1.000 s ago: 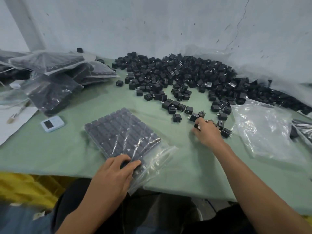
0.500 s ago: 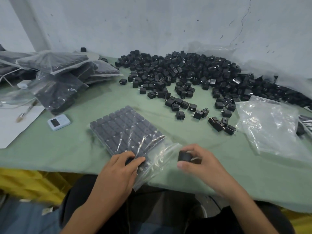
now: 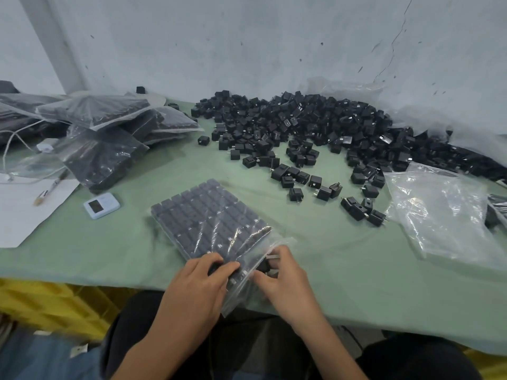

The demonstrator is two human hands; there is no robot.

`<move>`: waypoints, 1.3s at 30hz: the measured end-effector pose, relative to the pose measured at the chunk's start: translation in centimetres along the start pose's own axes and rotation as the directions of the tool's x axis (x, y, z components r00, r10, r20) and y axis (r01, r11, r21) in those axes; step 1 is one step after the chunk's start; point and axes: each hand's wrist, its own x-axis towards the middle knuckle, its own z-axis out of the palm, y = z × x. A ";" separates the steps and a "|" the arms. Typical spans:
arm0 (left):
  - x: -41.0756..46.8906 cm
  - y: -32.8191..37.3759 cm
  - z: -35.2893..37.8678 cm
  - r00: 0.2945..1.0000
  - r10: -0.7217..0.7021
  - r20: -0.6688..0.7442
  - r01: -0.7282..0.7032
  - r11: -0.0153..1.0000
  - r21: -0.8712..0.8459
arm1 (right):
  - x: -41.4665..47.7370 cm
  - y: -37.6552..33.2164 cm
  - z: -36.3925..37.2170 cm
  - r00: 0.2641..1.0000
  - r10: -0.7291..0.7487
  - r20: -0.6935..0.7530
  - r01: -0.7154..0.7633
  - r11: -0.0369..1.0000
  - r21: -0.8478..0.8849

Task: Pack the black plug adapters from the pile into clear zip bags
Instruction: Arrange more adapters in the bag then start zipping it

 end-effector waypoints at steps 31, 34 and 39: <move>1.1 2.1 1.7 0.990 -0.113 -0.079 0.123 0.982 0.140 | 0.9 0.7 1.2 0.999 0.034 -0.016 -0.030 0.975 0.221; 1.2 2.1 2.9 0.978 -0.081 -0.193 0.104 0.989 0.109 | 0.9 0.9 1.1 0.999 0.039 -0.015 -0.034 0.968 0.249; 1.6 3.0 4.1 0.946 -0.052 -0.321 0.043 0.998 -0.035 | 0.8 0.9 1.0 1.000 0.003 -0.005 -0.001 0.945 0.328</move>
